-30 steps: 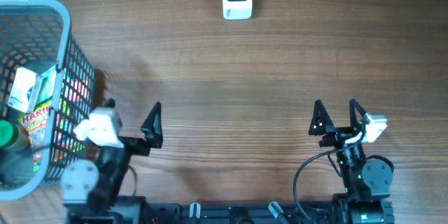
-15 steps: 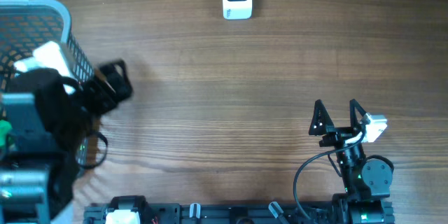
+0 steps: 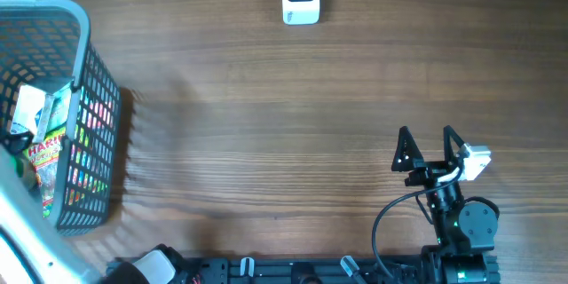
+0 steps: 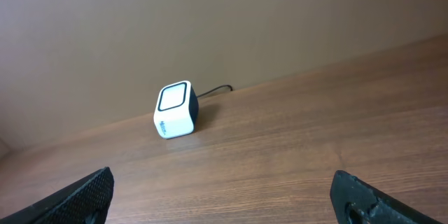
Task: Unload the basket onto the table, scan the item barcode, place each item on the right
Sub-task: 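Reach the left gripper into the basket and grasp the green Knorr tub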
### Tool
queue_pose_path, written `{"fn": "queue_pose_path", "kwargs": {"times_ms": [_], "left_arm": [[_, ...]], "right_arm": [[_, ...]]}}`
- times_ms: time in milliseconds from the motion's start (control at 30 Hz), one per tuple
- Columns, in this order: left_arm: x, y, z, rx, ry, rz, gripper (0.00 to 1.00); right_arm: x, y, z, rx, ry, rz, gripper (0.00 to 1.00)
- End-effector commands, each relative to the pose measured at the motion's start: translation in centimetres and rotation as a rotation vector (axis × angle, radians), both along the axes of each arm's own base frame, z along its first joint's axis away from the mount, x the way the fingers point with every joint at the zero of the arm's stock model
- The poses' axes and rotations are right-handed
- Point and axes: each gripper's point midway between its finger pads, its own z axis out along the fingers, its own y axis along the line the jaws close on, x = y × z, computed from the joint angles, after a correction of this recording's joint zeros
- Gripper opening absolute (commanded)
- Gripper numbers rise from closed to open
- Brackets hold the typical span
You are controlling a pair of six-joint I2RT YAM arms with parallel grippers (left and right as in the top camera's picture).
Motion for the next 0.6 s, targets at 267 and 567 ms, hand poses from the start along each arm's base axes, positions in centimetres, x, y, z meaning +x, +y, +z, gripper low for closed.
{"fn": "queue_pose_path", "kwargs": {"times_ms": [267, 567], "left_arm": [[2.4, 3.5, -12.3, 0.033, 0.147, -0.112, 1.00], [4.0, 6.4, -19.2, -0.085, 0.194, -0.142, 1.00]], "right_arm": [[0.0, -0.3, 0.1, 0.007, -0.007, -0.017, 1.00], [0.0, -0.3, 0.1, 0.006, -0.007, -0.016, 1.00]]}}
